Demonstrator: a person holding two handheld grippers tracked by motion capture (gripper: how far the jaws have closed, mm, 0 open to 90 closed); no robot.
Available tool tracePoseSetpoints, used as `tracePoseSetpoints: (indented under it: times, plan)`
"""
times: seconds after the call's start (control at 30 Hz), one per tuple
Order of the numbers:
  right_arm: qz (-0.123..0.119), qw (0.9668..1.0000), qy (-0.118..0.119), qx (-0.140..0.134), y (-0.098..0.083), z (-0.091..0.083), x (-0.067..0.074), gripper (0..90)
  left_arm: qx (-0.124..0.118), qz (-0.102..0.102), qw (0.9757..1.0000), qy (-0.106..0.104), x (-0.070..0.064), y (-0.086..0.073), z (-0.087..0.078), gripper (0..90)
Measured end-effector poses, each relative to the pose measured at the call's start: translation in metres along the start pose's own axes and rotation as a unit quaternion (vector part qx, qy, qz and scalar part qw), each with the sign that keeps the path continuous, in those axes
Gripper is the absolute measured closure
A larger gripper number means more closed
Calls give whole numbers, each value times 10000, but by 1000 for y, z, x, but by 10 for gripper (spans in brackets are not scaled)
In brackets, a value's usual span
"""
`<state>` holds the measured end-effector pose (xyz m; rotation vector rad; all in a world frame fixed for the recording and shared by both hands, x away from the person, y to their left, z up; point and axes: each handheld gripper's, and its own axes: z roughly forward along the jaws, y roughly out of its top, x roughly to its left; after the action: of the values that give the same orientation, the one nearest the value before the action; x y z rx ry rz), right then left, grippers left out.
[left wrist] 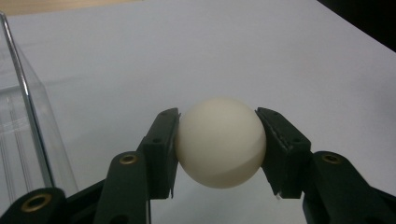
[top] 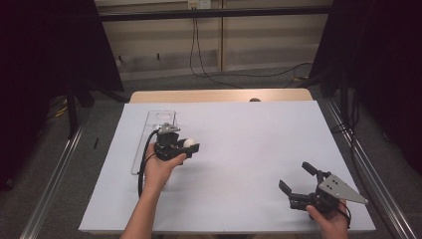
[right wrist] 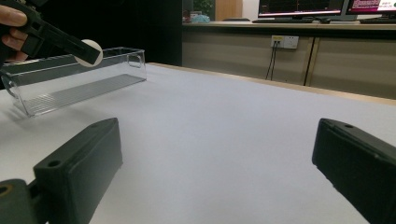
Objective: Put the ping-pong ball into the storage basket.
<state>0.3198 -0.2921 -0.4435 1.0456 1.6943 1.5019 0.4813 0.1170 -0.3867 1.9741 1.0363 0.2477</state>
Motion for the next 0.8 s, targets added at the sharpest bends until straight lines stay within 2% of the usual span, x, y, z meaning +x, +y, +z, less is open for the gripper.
tracePoseSetpoints:
  times: [0.1, 0.17, 0.27, 0.5, 0.57, 0.63, 0.8]
  plan:
    - [18, 10000, -18, -21, 0, 0, 0, 11, -36, -44, 10000, 22, 1, 0, -1, 512]
    - [24, 10000, -26, -18, 0, 1, 0, 11, 16, 9, 10000, 28, 2, 0, -3, 512]
    - [19, 10000, -17, -23, 0, 1, 0, 11, -67, -83, 9999, 39, 2, 0, -3, 512]
    - [12, 10000, -33, -2, 0, 0, 0, 11, -79, -50, 9999, 82, 6, 0, -7, 513]
    - [-7, 10000, -22, -3, 0, 0, -1, 11, -134, -128, 9998, 83, 5, -1, -8, 512]
    - [-13, 10000, -26, -6, 0, 0, -1, 11, -41, 0, 9999, 92, 7, -1, -10, 513]
    - [-9, 10000, -12, -1, 1, -1, -1, 11, -98, -88, 9998, 170, 9, -5, -11, 512]
